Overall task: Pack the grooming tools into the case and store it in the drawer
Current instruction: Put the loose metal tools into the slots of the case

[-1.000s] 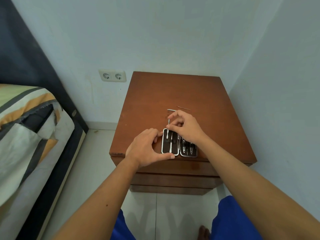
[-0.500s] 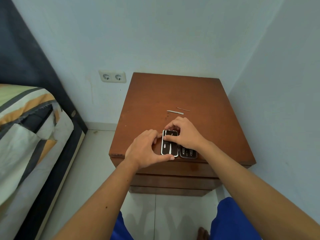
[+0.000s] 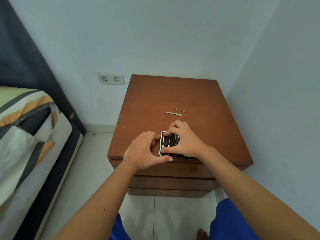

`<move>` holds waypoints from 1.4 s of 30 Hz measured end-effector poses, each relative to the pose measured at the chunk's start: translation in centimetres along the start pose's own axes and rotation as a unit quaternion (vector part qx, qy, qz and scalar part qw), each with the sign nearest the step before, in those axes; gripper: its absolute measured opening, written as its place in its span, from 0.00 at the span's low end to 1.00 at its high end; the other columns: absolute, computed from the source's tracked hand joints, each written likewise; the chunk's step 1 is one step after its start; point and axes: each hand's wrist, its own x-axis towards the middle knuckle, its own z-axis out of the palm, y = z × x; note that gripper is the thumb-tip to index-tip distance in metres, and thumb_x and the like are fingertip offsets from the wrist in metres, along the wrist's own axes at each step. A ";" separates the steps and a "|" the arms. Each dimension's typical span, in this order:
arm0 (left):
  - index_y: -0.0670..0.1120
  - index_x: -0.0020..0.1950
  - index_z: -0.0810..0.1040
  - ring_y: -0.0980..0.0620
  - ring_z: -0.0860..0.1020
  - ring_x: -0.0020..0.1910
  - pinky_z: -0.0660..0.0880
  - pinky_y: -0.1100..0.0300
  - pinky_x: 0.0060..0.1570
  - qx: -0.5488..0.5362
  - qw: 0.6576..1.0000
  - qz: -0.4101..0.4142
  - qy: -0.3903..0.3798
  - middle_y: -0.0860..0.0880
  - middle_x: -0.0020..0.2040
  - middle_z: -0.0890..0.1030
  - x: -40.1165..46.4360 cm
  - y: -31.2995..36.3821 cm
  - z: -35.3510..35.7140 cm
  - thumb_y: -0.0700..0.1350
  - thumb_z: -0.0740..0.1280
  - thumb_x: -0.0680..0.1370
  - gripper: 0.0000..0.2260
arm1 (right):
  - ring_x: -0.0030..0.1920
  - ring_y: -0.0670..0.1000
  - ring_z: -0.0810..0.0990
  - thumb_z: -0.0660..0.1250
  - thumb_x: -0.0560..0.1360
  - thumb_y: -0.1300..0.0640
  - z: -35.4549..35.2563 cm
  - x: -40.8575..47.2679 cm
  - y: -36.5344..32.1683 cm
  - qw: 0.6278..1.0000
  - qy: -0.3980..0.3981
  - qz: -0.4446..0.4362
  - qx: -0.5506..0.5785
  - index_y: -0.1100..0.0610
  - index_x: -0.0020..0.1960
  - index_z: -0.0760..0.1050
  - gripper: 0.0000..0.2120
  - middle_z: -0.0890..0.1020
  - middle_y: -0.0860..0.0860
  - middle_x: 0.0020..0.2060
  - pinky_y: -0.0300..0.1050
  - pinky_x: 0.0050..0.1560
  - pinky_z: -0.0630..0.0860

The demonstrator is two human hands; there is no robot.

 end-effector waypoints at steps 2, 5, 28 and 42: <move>0.56 0.51 0.73 0.59 0.72 0.44 0.67 0.63 0.41 0.001 1.000 0.001 0.001 0.60 0.44 0.72 0.0 0.0 0.0 0.77 0.75 0.64 0.31 | 0.60 0.48 0.69 0.81 0.64 0.34 0.0 -0.1 -0.1 1.000 -0.009 -0.001 0.004 0.48 0.63 0.82 0.33 0.72 0.43 0.56 0.40 0.63 0.69; 0.56 0.52 0.74 0.58 0.72 0.44 0.68 0.62 0.42 -0.001 1.000 0.001 0.002 0.60 0.43 0.72 -0.1 -0.1 0.0 0.76 0.75 0.64 0.31 | 0.59 0.43 0.73 0.80 0.67 0.36 -0.4 0.2 0.3 0.998 0.005 0.017 0.053 0.44 0.62 0.82 0.27 0.76 0.40 0.55 0.34 0.58 0.68; 0.54 0.58 0.76 0.58 0.74 0.47 0.74 0.60 0.47 -0.006 1.000 -0.009 -0.003 0.59 0.46 0.74 0.0 0.0 -0.1 0.76 0.76 0.63 0.35 | 0.51 0.51 0.79 0.67 0.83 0.53 -3.0 6.7 4.8 0.985 0.110 0.126 -0.038 0.52 0.52 0.81 0.05 0.80 0.48 0.49 0.46 0.54 0.72; 0.56 0.57 0.75 0.58 0.75 0.48 0.74 0.61 0.44 -0.014 1.000 -0.012 -0.003 0.60 0.47 0.75 0.1 0.0 0.0 0.75 0.76 0.64 0.32 | 0.40 0.48 0.85 0.77 0.76 0.58 -6.6 1.8 3.9 0.960 0.086 0.120 0.238 0.58 0.53 0.87 0.07 0.89 0.56 0.44 0.41 0.49 0.84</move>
